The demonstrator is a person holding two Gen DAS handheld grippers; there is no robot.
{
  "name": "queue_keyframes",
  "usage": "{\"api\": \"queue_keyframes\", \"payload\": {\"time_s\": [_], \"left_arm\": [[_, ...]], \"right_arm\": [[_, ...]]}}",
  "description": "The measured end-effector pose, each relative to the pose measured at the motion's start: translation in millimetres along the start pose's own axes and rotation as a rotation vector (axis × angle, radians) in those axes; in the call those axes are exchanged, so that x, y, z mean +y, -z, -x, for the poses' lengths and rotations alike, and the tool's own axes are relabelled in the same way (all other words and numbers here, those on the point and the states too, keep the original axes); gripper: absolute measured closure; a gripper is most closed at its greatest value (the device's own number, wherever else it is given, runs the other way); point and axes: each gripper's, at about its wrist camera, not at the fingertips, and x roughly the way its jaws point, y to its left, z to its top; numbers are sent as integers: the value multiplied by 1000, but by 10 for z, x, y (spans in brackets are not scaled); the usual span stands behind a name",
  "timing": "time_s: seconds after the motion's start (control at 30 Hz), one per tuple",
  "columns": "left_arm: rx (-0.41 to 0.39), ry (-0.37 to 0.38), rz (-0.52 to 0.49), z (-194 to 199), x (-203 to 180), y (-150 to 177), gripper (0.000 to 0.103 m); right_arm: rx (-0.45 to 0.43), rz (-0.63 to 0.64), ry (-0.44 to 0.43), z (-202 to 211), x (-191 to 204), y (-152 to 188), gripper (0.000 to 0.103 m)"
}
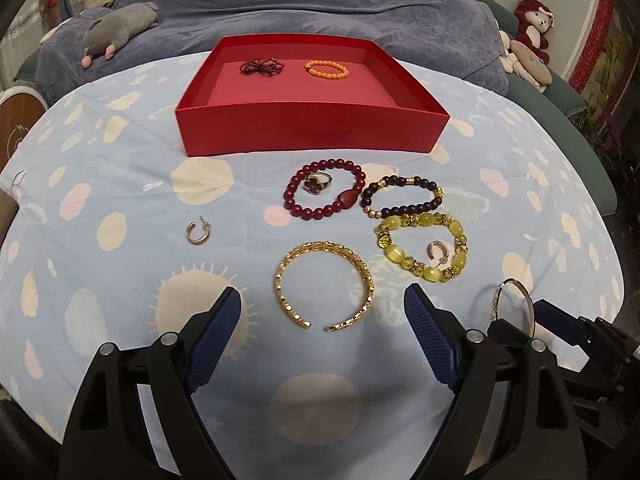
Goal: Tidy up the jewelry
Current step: 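Grasp the gold twisted cuff with the left tool while the right tool grasps the thin gold bangle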
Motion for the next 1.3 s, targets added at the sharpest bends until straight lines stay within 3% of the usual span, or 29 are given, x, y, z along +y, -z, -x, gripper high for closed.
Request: {"api": "queue_keyframes", "payload": {"time_s": [0.1,0.17,0.33,0.93,1.3], "left_arm": [[19,-7,-4,-112,-38,-32,26],[30,-12,-4,-170,-43,-47,37],[28,-19,-26,-198,-33,-49,47],[14,-13,39,144,196,52,47],[-21,-22,60,415,340,-64,47]], "right_arm": [[7,-12,-2,-30,-34,-6,46],[10,-15,-4,-47,-46,-14,46],[13,-17,-11,-74,-30,-32,46],[-35,31,-43,136,222,-99,46],[-81,62,-61,304,358,-253,46]]}}
